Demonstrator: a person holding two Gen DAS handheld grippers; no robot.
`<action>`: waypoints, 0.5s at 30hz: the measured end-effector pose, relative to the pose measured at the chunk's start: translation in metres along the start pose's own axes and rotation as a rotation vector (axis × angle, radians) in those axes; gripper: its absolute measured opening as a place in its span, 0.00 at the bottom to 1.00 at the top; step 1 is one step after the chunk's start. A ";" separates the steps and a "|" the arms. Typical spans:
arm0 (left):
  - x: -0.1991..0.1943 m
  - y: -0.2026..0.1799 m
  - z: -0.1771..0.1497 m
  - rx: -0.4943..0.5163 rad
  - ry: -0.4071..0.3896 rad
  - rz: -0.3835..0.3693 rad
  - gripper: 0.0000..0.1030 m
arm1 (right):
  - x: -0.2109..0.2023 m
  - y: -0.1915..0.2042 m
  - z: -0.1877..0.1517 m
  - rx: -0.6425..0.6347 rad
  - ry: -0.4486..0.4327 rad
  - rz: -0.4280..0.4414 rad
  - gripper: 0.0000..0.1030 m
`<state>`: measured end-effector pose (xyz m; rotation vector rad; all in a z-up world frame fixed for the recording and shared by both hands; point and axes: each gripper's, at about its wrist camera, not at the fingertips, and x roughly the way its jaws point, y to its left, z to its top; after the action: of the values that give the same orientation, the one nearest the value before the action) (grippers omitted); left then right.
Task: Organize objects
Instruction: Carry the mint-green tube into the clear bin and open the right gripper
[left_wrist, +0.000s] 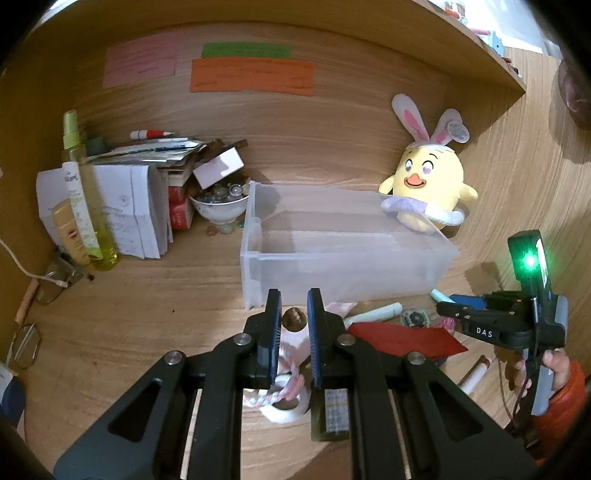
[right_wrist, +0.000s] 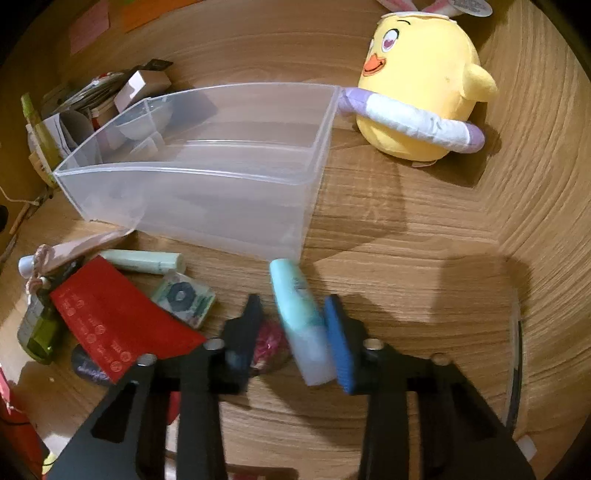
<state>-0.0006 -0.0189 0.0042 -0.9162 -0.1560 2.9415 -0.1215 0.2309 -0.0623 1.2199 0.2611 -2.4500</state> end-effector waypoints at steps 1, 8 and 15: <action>0.001 -0.001 0.002 -0.001 0.000 -0.003 0.13 | 0.000 -0.001 0.000 0.005 0.001 0.013 0.17; 0.010 -0.005 0.017 -0.006 -0.004 -0.017 0.13 | -0.017 -0.012 -0.005 0.036 -0.050 0.044 0.16; 0.016 -0.006 0.035 -0.005 -0.017 -0.017 0.13 | -0.057 -0.017 -0.003 0.047 -0.151 0.058 0.16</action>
<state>-0.0334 -0.0145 0.0250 -0.8859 -0.1709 2.9354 -0.0957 0.2623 -0.0187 1.0395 0.1245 -2.4952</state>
